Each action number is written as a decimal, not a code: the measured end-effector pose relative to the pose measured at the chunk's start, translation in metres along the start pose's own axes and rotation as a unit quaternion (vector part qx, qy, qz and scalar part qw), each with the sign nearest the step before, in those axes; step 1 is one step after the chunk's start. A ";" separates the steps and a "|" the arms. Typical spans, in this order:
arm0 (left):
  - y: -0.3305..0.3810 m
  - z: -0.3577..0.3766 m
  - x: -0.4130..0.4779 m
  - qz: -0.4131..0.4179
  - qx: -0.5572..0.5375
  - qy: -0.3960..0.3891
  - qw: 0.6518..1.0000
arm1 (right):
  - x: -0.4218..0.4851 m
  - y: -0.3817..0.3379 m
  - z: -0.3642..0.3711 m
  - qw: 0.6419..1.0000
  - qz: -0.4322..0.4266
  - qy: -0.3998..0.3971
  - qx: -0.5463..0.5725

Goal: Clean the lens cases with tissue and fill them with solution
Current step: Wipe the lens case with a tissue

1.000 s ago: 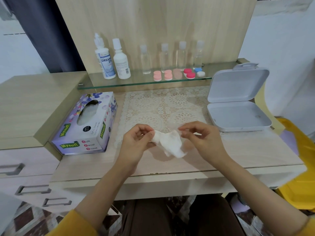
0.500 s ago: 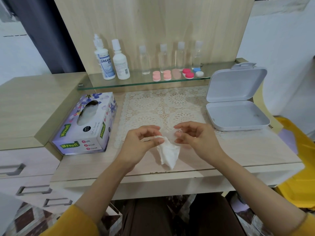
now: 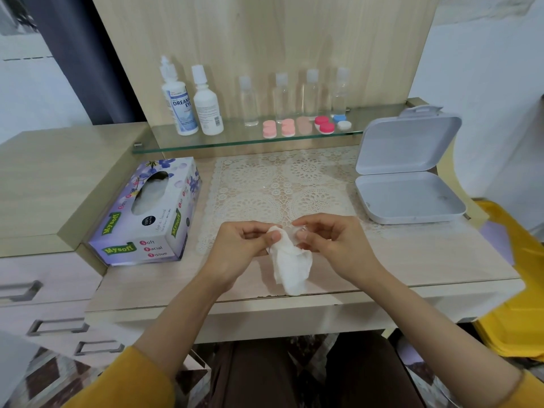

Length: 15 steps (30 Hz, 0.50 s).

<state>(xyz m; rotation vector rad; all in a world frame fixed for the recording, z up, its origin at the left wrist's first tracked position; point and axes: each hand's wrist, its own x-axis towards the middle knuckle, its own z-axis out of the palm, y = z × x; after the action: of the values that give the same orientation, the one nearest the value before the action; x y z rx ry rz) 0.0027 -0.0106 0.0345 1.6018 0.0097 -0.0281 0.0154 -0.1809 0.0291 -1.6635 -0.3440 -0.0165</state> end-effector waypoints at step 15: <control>-0.003 0.004 0.001 0.001 -0.006 0.021 1.000 | 0.002 0.003 0.000 1.000 0.003 0.014 0.012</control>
<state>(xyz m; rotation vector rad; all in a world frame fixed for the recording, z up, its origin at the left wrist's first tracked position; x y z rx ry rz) 0.0038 -0.0142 0.0312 1.5894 0.0400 0.0073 0.0176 -0.1803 0.0266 -1.6396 -0.3157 -0.0312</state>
